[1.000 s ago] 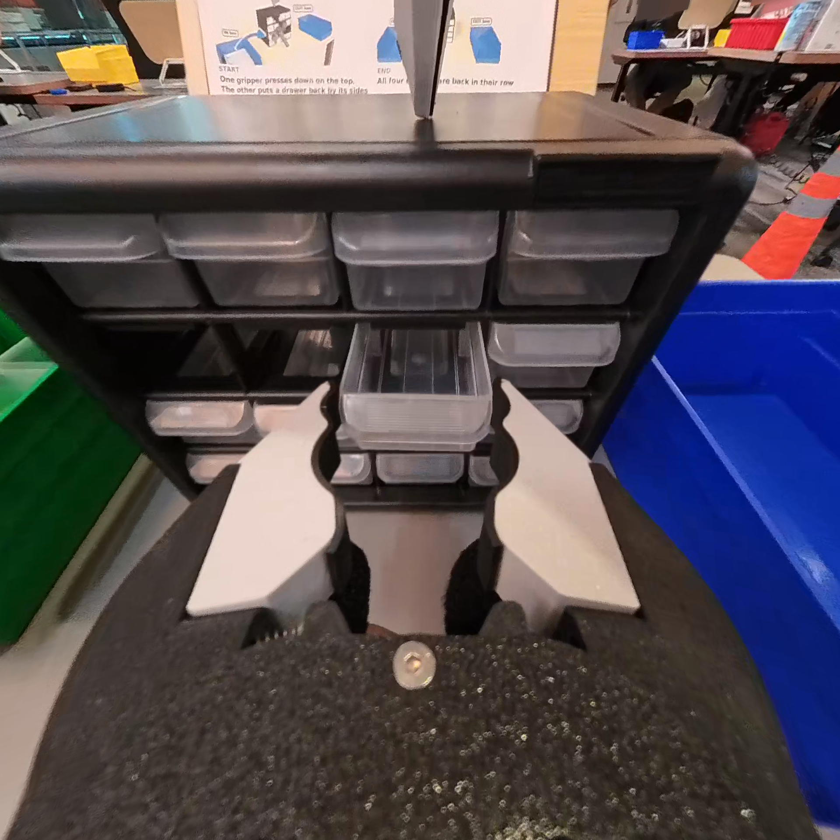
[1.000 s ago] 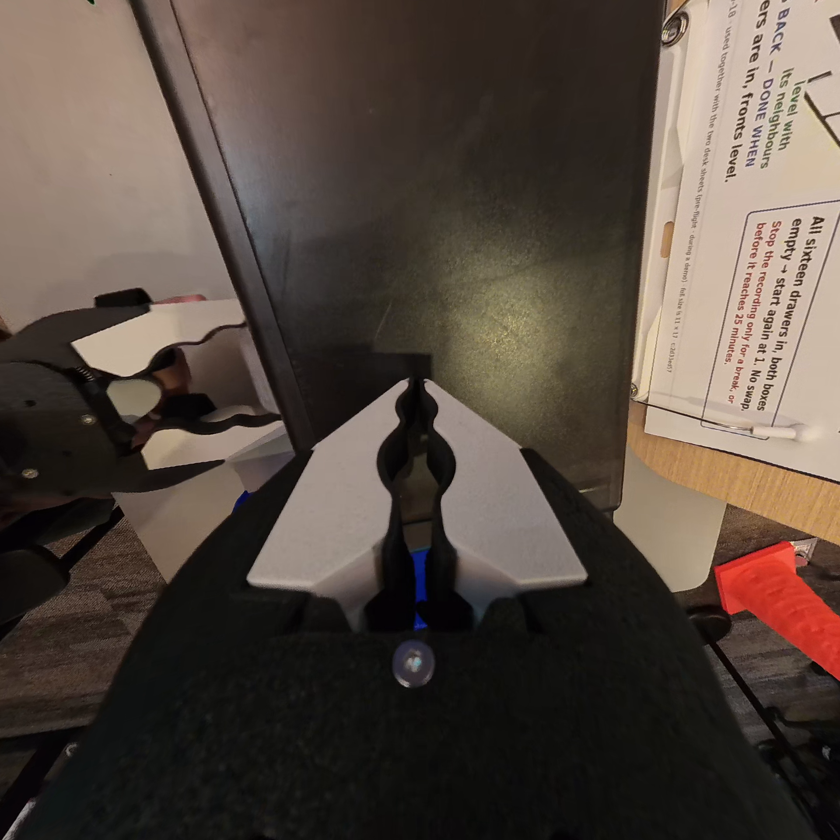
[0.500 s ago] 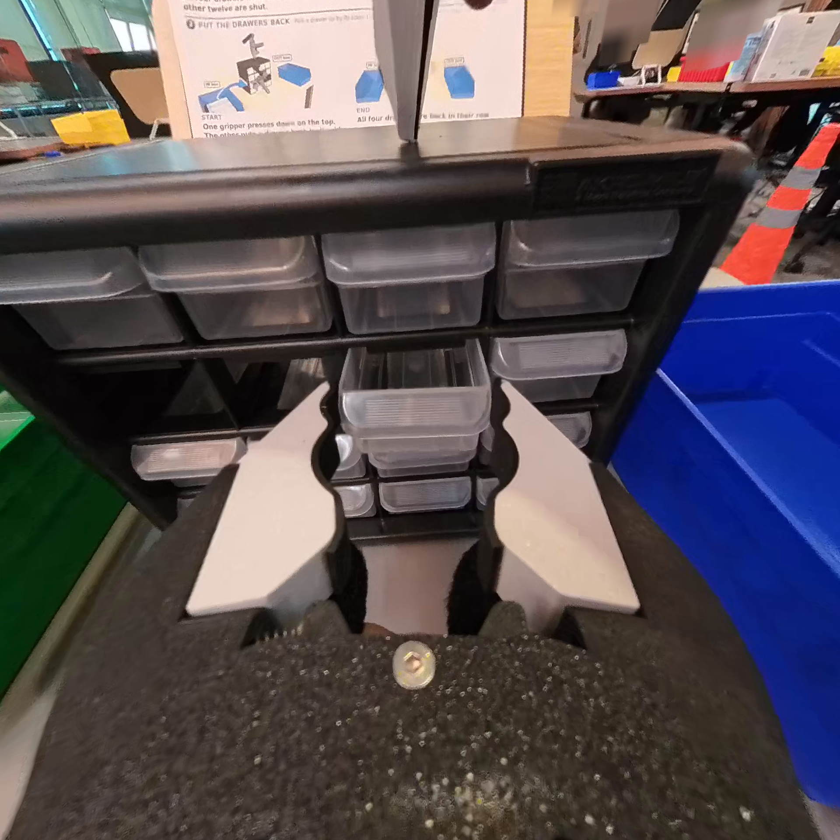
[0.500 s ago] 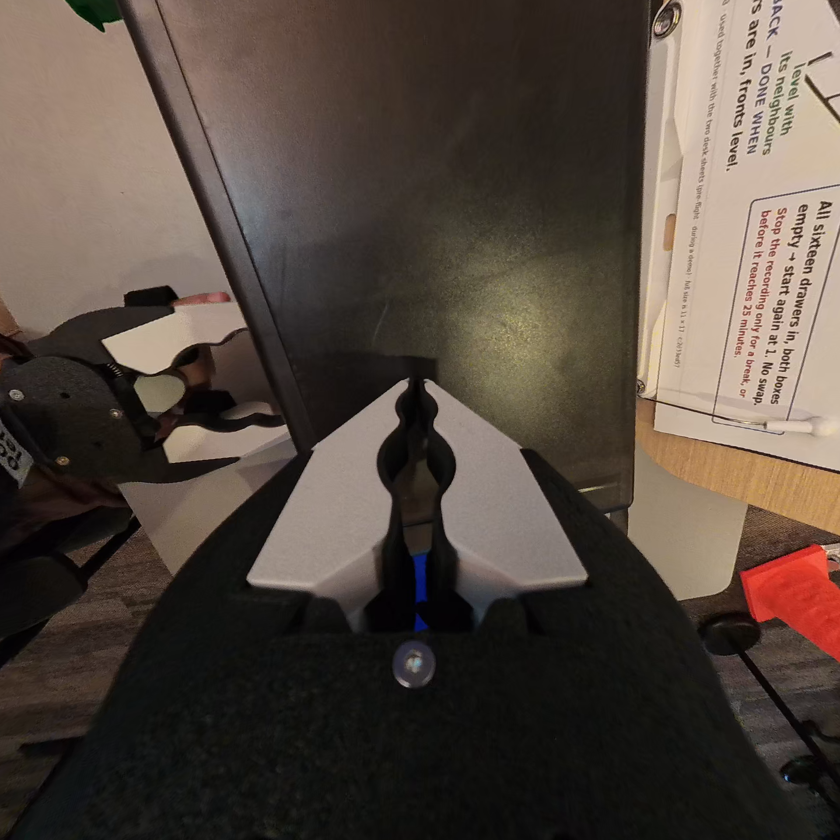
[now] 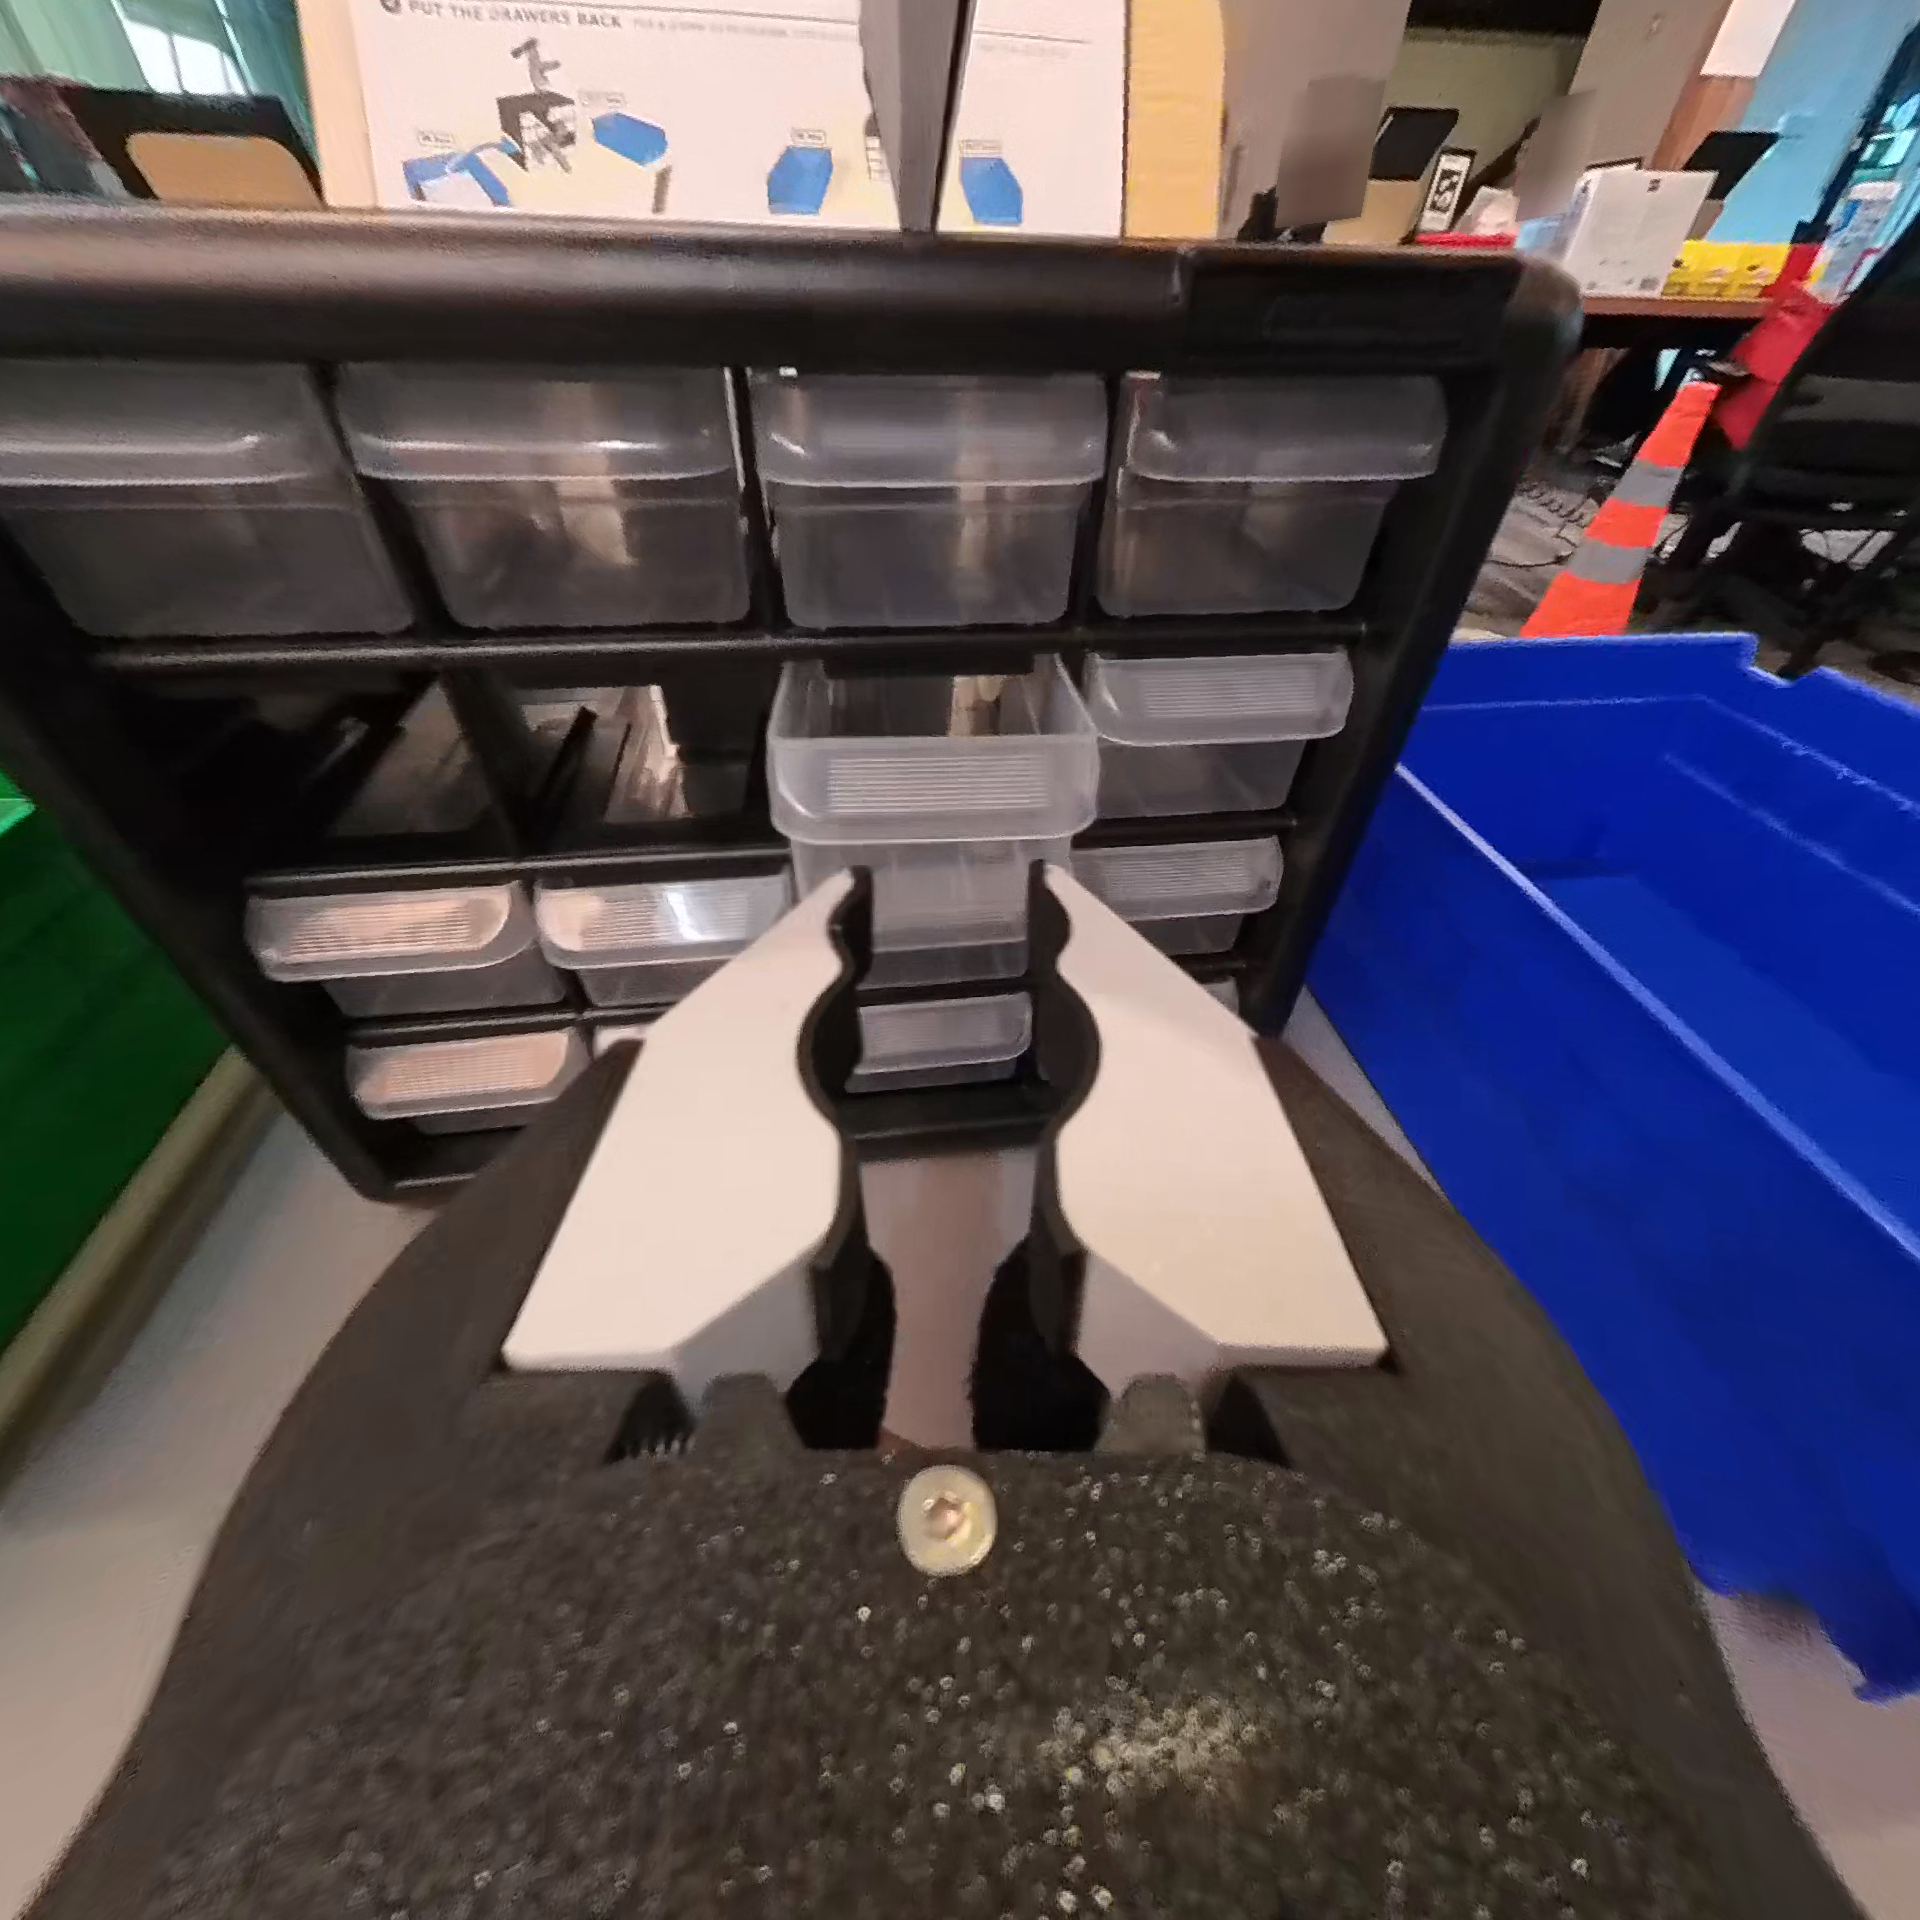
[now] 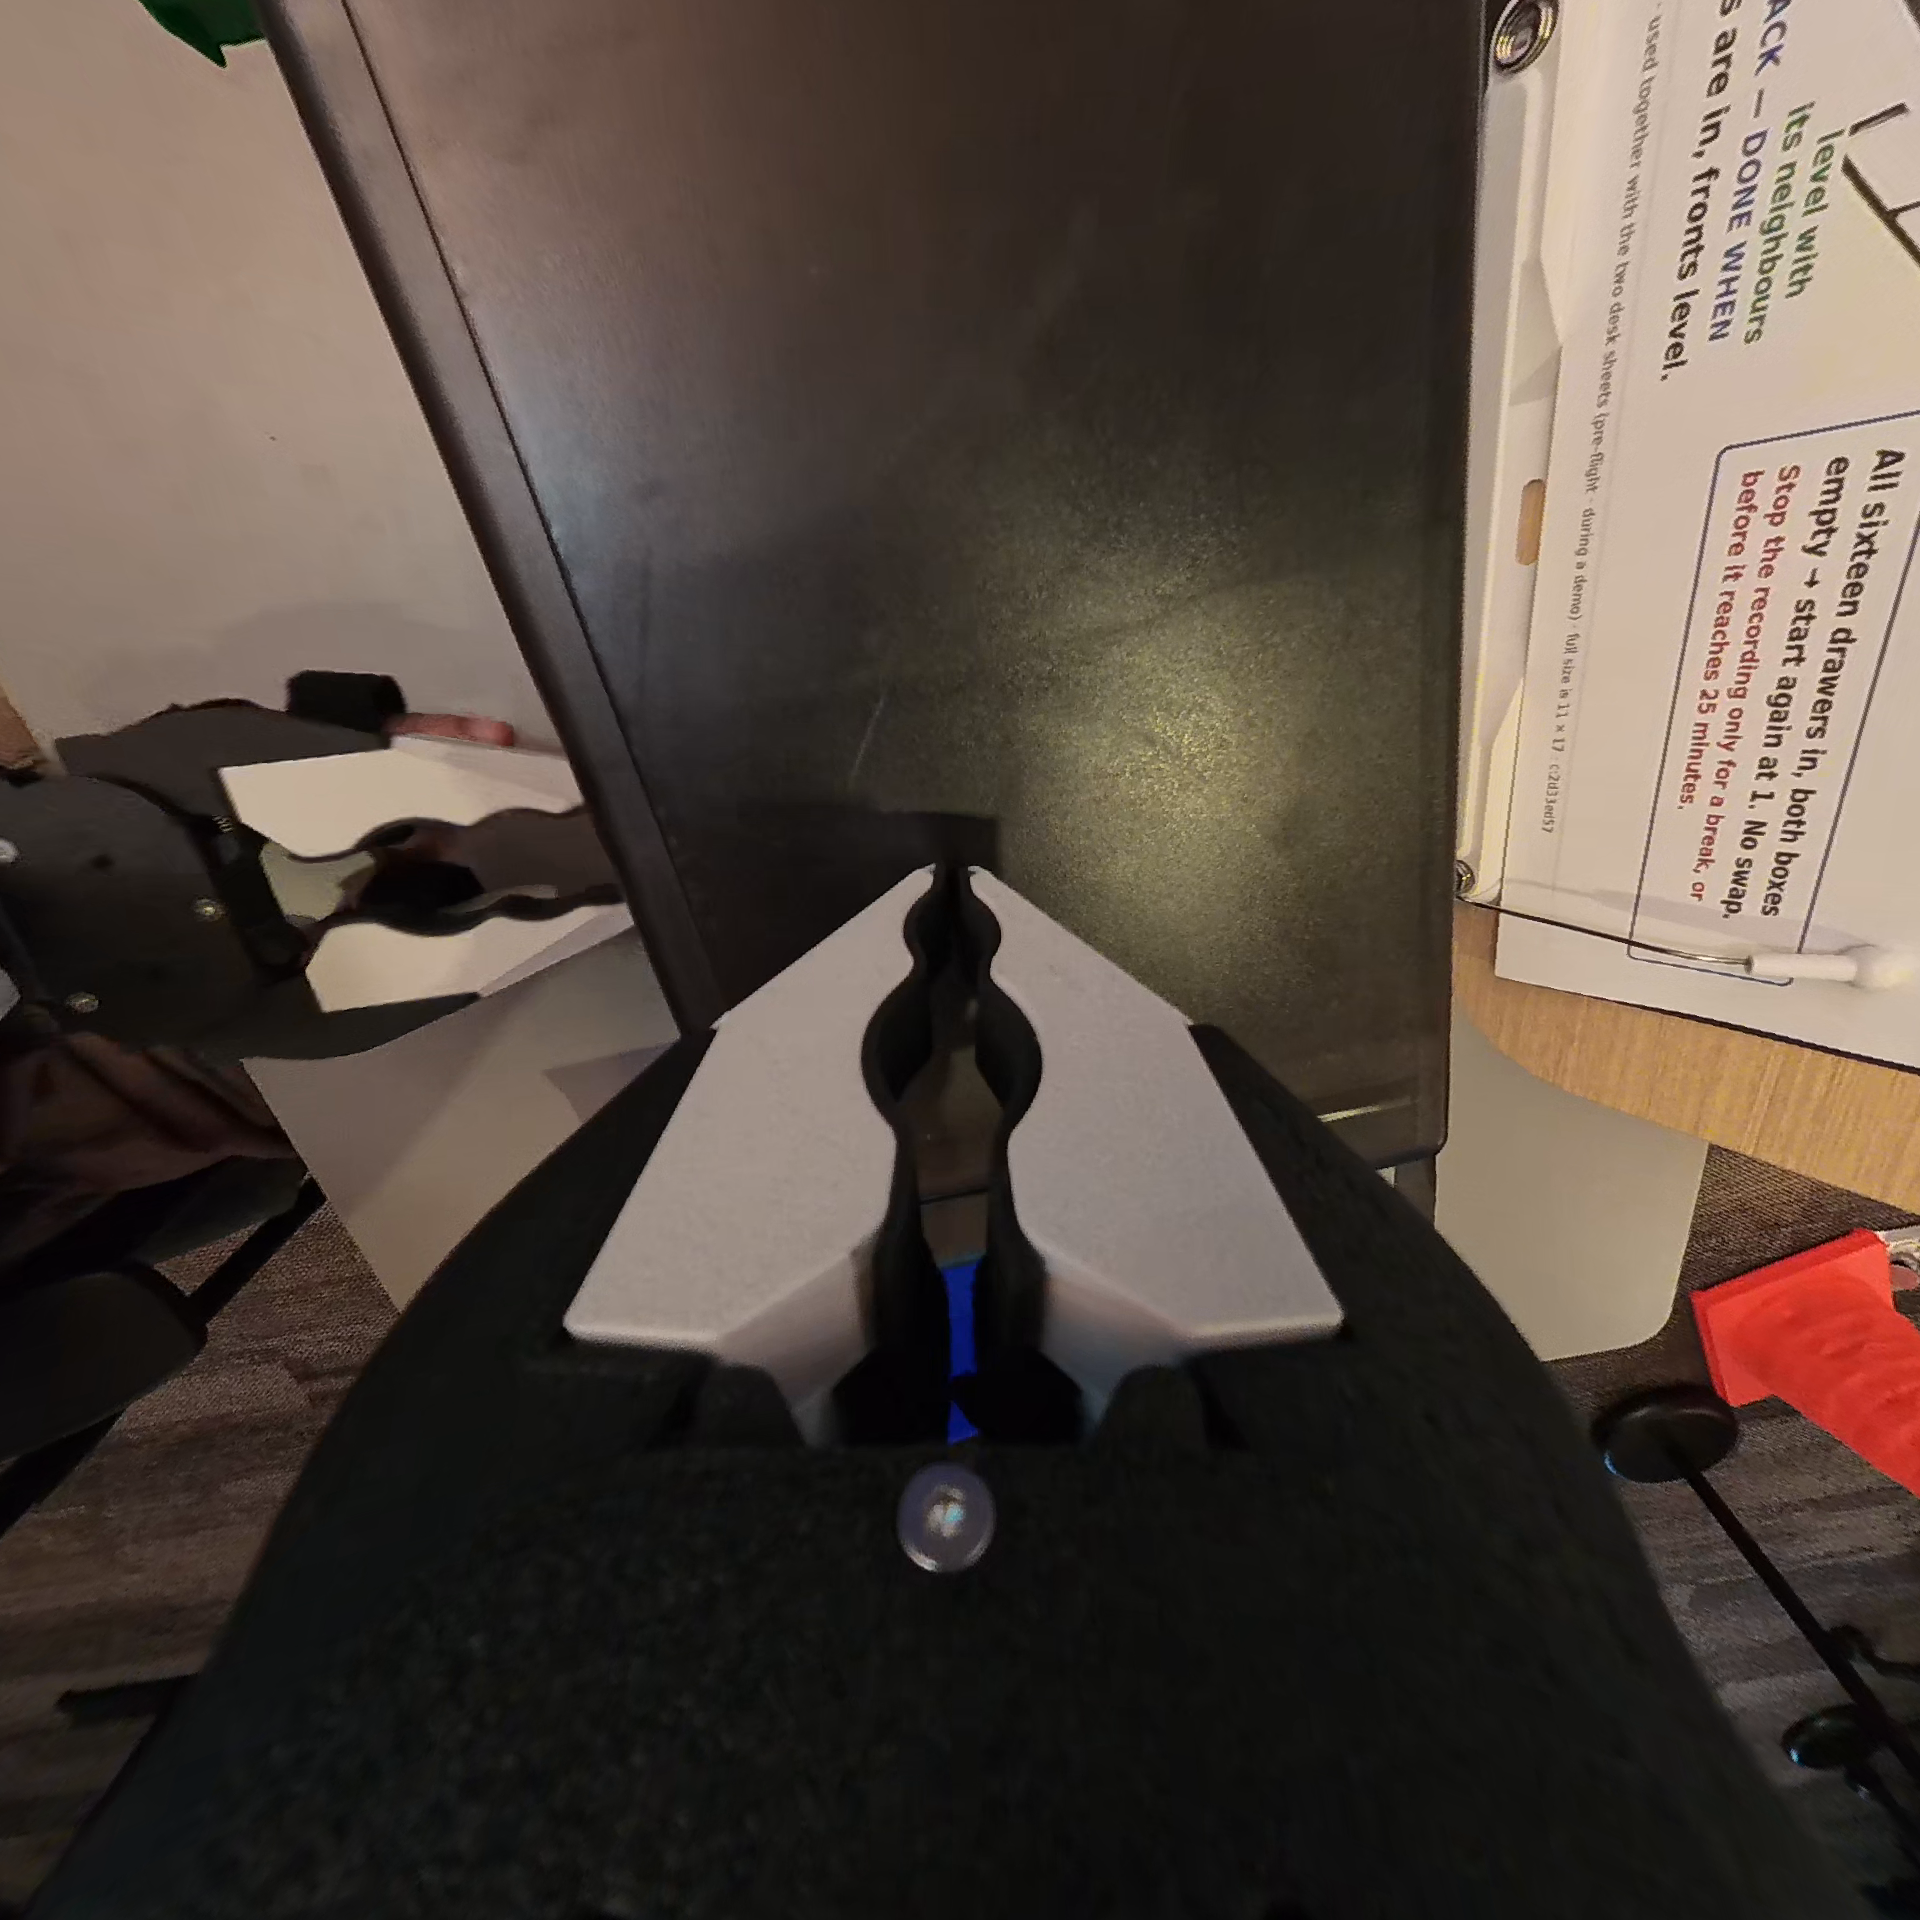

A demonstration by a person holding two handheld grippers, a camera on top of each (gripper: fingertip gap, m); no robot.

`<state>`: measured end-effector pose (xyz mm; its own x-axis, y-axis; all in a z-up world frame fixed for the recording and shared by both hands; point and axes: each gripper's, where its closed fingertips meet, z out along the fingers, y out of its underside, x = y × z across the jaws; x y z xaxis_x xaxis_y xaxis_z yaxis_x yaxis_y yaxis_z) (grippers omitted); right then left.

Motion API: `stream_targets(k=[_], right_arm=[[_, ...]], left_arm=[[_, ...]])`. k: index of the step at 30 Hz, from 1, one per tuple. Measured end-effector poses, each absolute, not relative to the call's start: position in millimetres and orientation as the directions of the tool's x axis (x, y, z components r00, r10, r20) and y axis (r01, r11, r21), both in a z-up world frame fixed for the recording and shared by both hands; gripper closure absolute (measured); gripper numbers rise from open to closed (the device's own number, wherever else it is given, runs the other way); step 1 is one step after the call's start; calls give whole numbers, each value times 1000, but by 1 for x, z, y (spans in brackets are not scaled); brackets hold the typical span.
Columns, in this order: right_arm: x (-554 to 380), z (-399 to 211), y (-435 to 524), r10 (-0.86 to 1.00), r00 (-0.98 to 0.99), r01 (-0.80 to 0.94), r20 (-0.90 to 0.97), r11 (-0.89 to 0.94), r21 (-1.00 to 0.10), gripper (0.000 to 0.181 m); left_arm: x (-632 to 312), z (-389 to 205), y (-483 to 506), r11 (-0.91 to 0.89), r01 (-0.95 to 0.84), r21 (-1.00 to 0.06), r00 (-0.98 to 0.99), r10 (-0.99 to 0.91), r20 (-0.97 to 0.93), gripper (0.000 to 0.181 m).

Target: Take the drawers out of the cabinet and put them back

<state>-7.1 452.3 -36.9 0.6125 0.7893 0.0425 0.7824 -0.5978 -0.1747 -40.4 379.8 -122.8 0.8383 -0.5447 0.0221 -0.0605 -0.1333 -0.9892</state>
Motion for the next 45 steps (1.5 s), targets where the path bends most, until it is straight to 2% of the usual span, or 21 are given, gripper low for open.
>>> stream_targets(k=[2,19,22,26,28,30,33,34,36,38,42,45], right_arm=[[-7,-37,452,790,612,783,41,-598,-171,181],[-7,-37,452,798,602,791,2,-597,-133,181],[-7,-37,452,814,581,806,0,-576,-135,181],[-7,-37,452,816,577,806,-11,-572,-155,181],[-7,-37,452,814,580,801,-17,-574,-169,181],[-7,-37,452,811,585,796,-21,-579,-177,181],[-7,-37,452,811,585,799,-9,-578,-169,181],[-7,-37,452,811,586,800,-4,-578,-161,181],[-7,-37,452,811,585,803,7,-578,-145,181],[-7,-37,452,809,588,802,11,-582,-132,181],[-7,-37,452,802,597,796,13,-591,-128,181],[-7,-37,452,800,600,794,17,-592,-137,181]], left_arm=[[-37,-124,387,-136,-60,-989,836,-548,24,159],[-20,-123,391,-125,-106,-986,789,-614,-7,148],[-22,-98,360,-63,-99,-993,654,-756,-18,148],[-63,-55,307,169,-191,-967,334,-915,-226,148],[-103,-53,308,170,-275,-946,214,-949,-233,148],[-149,-56,338,124,-373,-920,188,-961,-205,148],[-219,-86,413,12,-634,-773,169,-974,-153,142],[-242,-101,442,-6,-723,-691,171,-971,-170,138],[-284,-134,501,9,-888,-460,136,-950,-280,135],[-304,-160,544,49,-957,-286,57,-934,-353,135],[-305,-192,606,32,-992,-123,18,-923,-384,131],[-308,-214,607,9,-999,-46,2,-974,-227,128]])
